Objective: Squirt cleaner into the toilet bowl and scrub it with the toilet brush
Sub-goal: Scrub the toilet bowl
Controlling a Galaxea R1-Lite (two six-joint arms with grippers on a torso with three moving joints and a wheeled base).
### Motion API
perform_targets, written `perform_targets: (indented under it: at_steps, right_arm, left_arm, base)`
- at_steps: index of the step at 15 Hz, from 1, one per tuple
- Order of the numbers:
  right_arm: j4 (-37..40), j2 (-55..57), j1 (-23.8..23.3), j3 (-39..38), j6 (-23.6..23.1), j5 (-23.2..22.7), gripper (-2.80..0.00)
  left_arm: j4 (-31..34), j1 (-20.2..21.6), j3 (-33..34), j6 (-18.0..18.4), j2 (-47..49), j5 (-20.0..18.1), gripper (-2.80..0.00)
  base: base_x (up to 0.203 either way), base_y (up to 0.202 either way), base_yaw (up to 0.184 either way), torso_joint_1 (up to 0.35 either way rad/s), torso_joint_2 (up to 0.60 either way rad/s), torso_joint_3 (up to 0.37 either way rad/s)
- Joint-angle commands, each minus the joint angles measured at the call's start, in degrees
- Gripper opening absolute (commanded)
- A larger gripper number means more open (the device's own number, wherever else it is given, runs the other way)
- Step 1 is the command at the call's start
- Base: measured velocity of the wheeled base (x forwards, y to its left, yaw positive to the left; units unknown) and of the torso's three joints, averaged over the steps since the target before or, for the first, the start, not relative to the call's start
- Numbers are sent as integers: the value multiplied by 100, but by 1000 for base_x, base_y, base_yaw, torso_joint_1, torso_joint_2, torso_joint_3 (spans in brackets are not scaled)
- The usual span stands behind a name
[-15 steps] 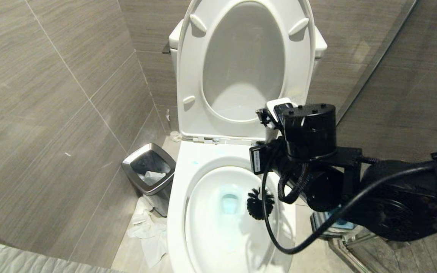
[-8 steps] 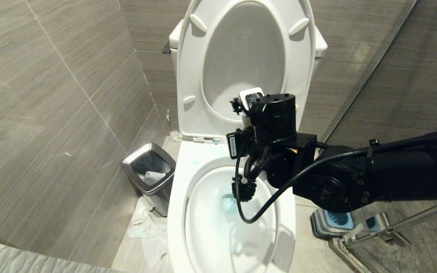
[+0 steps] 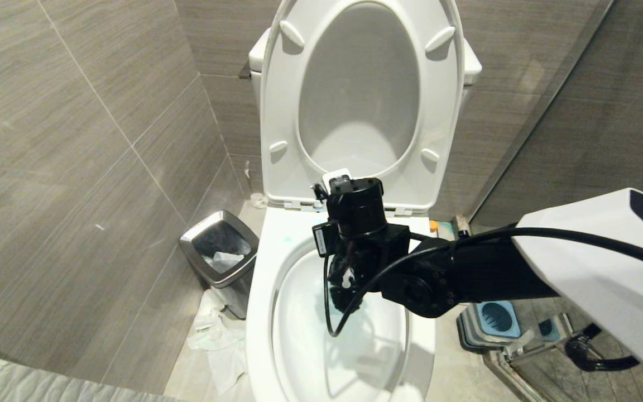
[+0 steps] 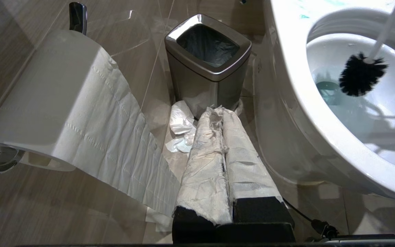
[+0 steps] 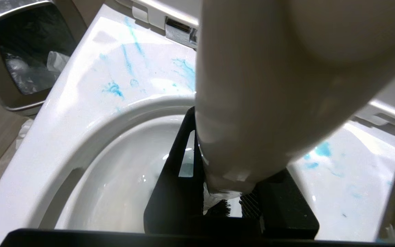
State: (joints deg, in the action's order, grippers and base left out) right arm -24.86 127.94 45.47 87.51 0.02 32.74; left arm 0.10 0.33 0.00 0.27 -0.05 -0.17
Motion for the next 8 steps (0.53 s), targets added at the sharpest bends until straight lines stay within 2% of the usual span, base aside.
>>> perform_targets:
  at_steps: [1, 4, 8]
  right_arm:
    - [-19, 850, -19, 636, -7, 12, -280]
    - [-19, 1471, -70, 1161, -19, 40, -280]
    - [-18, 1297, -109, 1170, -22, 63, -280]
  left_arm:
    - [-1, 2, 9, 0, 5, -1, -280]
    - [-1, 2, 9, 0, 5, -1, -280]
    - [-1, 2, 9, 0, 5, -1, -280]
  base:
    - [0, 0, 0, 0, 0, 0]
    - [0, 0, 0, 0, 0, 0]
    - [0, 0, 0, 0, 0, 0]
